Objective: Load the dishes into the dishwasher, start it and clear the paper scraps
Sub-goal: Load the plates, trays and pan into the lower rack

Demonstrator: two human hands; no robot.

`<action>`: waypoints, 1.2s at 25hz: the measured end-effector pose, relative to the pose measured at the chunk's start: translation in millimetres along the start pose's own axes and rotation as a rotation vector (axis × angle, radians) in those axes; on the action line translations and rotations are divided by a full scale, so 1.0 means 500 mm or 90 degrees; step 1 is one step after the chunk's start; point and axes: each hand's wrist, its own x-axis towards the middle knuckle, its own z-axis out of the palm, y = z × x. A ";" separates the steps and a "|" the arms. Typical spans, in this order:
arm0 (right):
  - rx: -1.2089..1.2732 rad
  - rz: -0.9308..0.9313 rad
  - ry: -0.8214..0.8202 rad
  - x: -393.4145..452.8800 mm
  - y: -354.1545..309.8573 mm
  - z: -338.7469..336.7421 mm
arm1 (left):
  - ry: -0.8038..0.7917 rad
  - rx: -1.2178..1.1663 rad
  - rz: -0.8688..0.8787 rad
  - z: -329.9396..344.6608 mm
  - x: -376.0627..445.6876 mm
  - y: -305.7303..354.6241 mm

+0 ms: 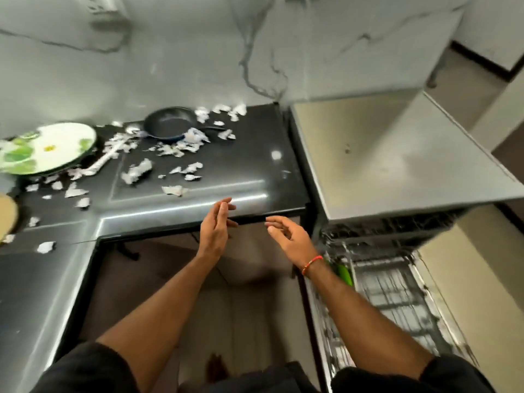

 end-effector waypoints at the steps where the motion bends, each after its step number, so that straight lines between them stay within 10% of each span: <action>1: -0.001 -0.012 -0.014 0.033 -0.026 0.050 | 0.020 0.002 0.007 -0.054 0.015 -0.005; 12: 0.033 -0.028 -0.168 0.263 -0.186 0.572 | 0.230 -0.036 -0.050 -0.569 0.105 -0.084; 30: -0.051 0.026 -0.548 0.513 -0.246 1.014 | 0.730 -0.039 -0.199 -0.926 0.122 -0.191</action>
